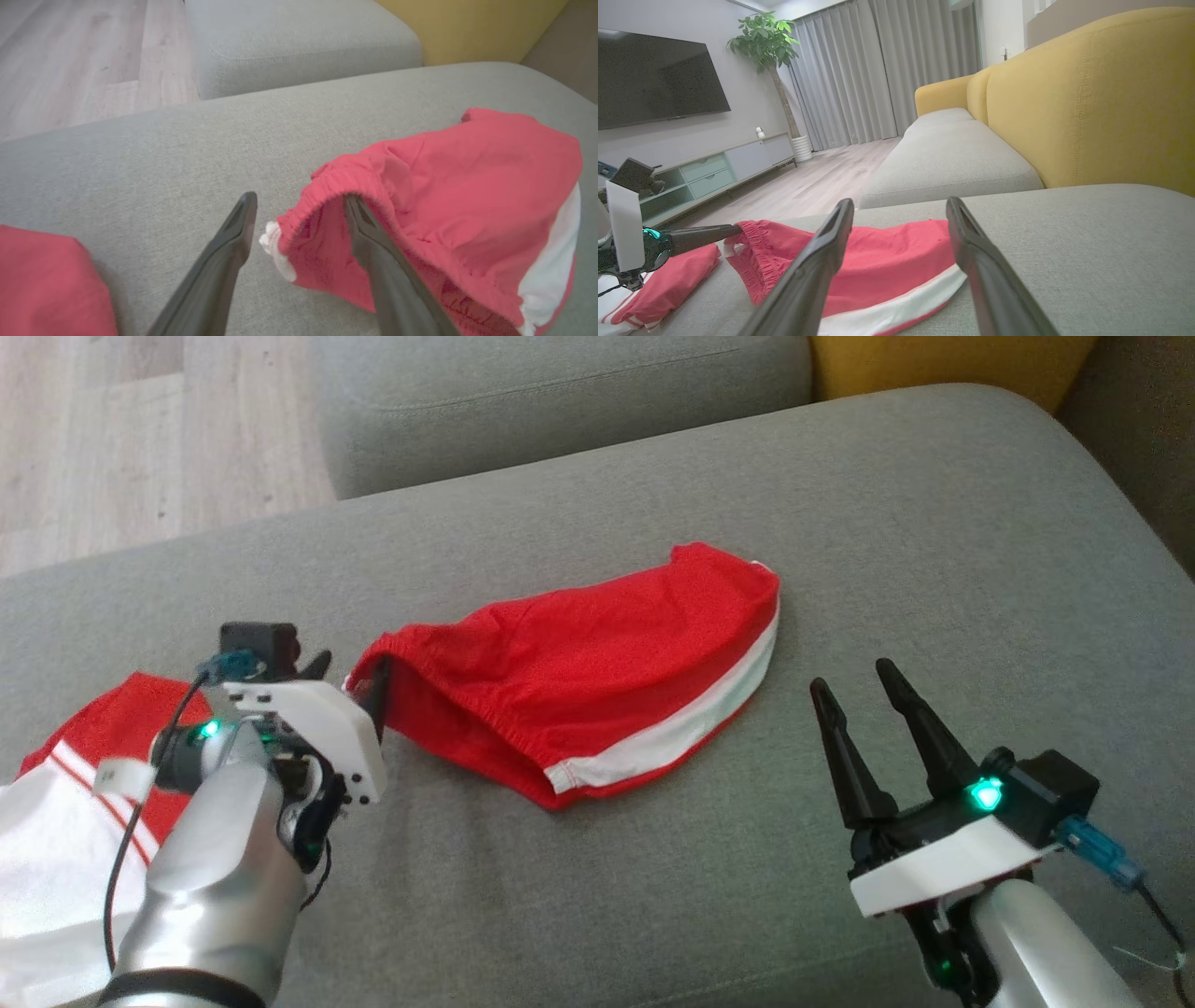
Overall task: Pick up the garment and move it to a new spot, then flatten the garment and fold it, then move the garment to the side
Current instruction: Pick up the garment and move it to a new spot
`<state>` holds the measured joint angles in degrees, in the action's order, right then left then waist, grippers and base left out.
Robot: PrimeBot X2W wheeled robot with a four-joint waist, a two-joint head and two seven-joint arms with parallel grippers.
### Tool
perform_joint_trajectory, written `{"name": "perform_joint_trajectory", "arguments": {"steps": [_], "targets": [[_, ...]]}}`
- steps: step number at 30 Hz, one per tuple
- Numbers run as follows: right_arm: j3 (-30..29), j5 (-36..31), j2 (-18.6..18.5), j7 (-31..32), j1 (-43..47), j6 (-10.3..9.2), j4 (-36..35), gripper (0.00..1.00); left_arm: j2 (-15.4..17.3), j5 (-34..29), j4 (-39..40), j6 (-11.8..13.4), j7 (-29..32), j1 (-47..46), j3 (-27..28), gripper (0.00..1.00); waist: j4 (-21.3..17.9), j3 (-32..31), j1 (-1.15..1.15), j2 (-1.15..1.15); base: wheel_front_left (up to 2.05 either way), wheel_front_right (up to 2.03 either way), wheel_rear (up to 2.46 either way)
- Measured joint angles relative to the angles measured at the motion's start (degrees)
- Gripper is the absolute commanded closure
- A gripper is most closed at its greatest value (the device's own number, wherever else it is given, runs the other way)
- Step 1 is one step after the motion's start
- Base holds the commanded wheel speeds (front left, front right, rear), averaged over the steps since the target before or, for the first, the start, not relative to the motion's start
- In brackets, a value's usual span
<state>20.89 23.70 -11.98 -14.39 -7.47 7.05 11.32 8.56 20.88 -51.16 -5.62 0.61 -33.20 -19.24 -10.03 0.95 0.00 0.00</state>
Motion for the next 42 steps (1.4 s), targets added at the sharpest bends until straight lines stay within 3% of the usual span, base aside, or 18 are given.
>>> {"name": "perform_joint_trajectory", "arguments": {"steps": [6,9,18,24,29,42], "targets": [[-0.52,0.01,-0.8,0.0,0.08,0.0,-0.02,0.0,0.01,-0.12,1.1,0.19,-10.96,-0.01,0.68,0.0,1.96,0.09,0.0,0.0,0.0,0.0,0.0],[-1.27,0.0,-0.85,0.0,0.3,0.0,-0.07,0.0,-0.47,-0.4,5.82,1.79,-13.96,0.53,1.3,0.0,3.09,-0.19,0.0,0.0,0.0,0.0,0.0],[-3.53,-0.09,-1.19,0.0,1.54,0.0,-1.31,0.0,-1.56,-4.45,29.02,9.28,-14.91,16.77,3.82,0.0,5.08,-1.16,0.0,0.0,0.0,0.0,0.0],[-5.48,-0.66,-1.26,0.0,2.51,0.0,-2.25,0.0,-2.93,-5.83,39.18,11.72,-14.91,27.2,6.76,0.0,5.17,-1.49,0.0,0.0,0.0,0.0,0.0],[-6.56,-0.67,-1.25,0.0,4.49,0.0,-2.4,0.0,-4.43,-7.32,42.62,12.77,-14.91,31.55,7.59,0.0,5.47,-1.3,0.0,0.0,0.0,0.0,0.0],[-6.87,-0.67,-1.11,0.0,4.71,0.0,-2.5,0.0,-5.42,-8.39,43.34,12.16,-14.91,32.92,7.64,0.0,5.96,-1.05,0.0,0.0,0.0,0.0,0.0]]}}
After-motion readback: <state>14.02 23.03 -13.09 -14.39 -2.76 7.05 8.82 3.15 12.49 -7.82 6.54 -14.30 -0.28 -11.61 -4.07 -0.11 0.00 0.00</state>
